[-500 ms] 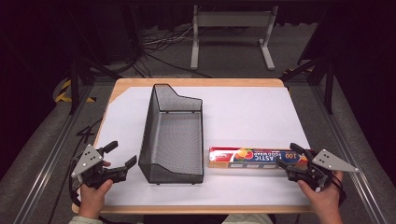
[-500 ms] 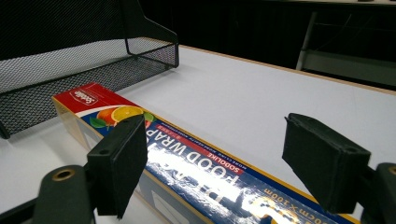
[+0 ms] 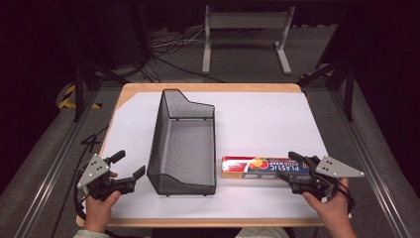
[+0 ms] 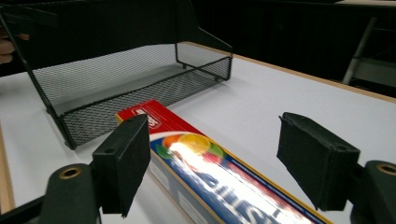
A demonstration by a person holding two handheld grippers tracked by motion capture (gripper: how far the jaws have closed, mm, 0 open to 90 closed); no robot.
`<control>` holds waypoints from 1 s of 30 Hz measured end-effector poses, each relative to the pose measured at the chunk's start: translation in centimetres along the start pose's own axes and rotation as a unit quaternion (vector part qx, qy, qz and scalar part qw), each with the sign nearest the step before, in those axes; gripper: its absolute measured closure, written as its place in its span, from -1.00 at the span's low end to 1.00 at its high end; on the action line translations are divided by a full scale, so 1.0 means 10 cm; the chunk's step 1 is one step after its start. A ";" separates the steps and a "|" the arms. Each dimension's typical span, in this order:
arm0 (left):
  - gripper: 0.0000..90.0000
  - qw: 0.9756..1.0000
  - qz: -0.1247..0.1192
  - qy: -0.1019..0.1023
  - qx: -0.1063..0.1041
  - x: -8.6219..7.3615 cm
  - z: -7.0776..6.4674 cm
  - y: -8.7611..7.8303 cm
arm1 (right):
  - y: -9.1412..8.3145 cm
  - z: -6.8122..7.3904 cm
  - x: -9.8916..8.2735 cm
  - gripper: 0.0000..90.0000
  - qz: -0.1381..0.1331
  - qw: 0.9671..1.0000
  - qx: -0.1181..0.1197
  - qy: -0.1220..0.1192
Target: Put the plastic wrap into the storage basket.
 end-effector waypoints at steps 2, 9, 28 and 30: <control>-0.71 1.000 0.001 0.001 0.000 0.00 0.00 0.00 | 0.06 0.04 0.04 -0.42 0.000 1.000 0.010 -0.003; -0.71 1.000 -0.002 -0.002 0.005 0.00 0.01 0.00 | 0.26 0.19 0.13 -0.38 -0.006 0.999 0.046 0.003; -0.71 1.000 -0.002 -0.002 0.006 -0.02 0.01 0.00 | 0.60 0.47 0.21 0.07 0.004 0.995 0.103 -0.006; -0.71 1.000 -0.003 -0.002 0.006 -0.02 0.01 0.01 | 0.64 0.50 0.18 0.25 0.027 0.993 0.119 -0.004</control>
Point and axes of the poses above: each handheld gripper's, and its own axes: y roughly forward along the jaws, x roughly out of its top, z roughly to its left, the point moved 2 cm from there along y, roughly forward along the jaws, and after that the axes turned 5 degrees about -y, right-handed, at the moved point
